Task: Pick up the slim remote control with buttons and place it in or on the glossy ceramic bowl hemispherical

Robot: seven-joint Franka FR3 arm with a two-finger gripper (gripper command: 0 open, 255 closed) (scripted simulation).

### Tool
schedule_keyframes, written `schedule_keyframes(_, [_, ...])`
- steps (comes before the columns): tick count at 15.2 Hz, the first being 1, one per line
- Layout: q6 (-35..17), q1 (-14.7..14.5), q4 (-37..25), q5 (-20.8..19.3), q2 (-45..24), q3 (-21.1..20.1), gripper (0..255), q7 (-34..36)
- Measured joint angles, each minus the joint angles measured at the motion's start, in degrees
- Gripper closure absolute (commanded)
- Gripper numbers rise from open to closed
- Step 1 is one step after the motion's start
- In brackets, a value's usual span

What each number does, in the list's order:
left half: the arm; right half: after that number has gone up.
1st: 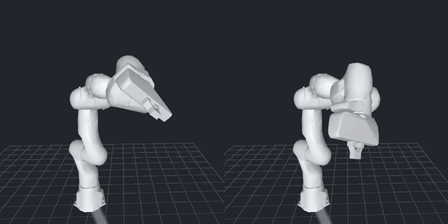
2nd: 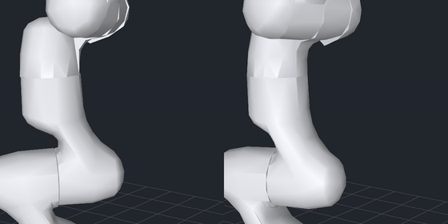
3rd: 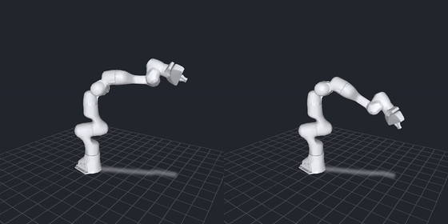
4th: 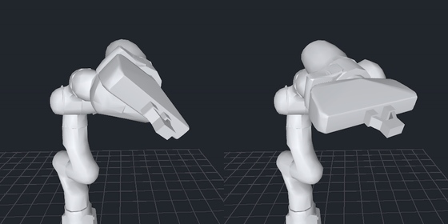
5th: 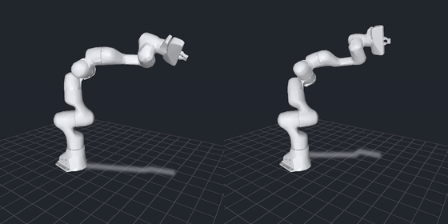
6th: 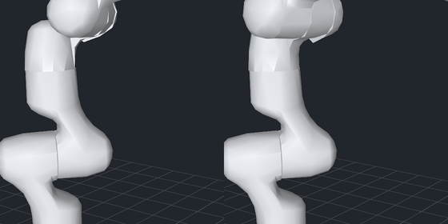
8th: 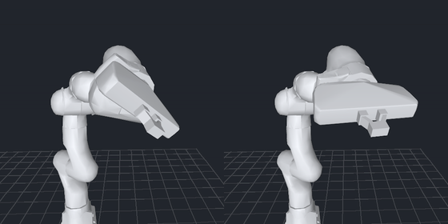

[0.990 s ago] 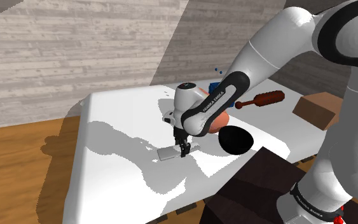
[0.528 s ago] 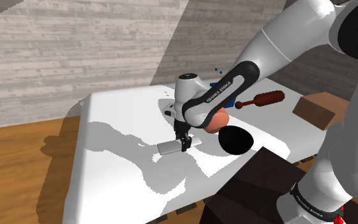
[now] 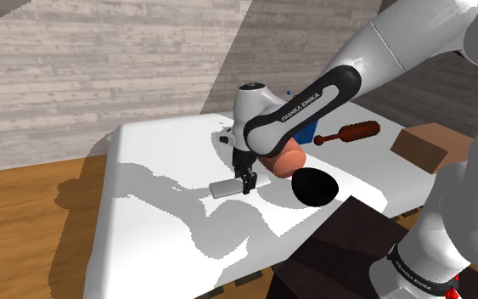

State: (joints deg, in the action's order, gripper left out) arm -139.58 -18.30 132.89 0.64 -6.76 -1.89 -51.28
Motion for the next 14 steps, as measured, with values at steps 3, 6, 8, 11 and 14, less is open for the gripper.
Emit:
schedule_keyframes(3, [1.45,0.32,0.53,0.09,1.97,0.23,255,-0.59])
schedule_keyframes(6, [0.71,1.98,4.35,0.27,5.01,1.65,255,-3.76])
schedule_keyframes(8, [0.02,3.07,7.62,0.24,7.54,2.7,255,-5.88])
schedule_keyframes(11, [-0.37,5.03,11.6,-0.09,11.12,4.78,255,-9.65])
schedule_keyframes(14, [-0.99,7.13,15.99,-0.94,14.89,7.1,255,-13.35])
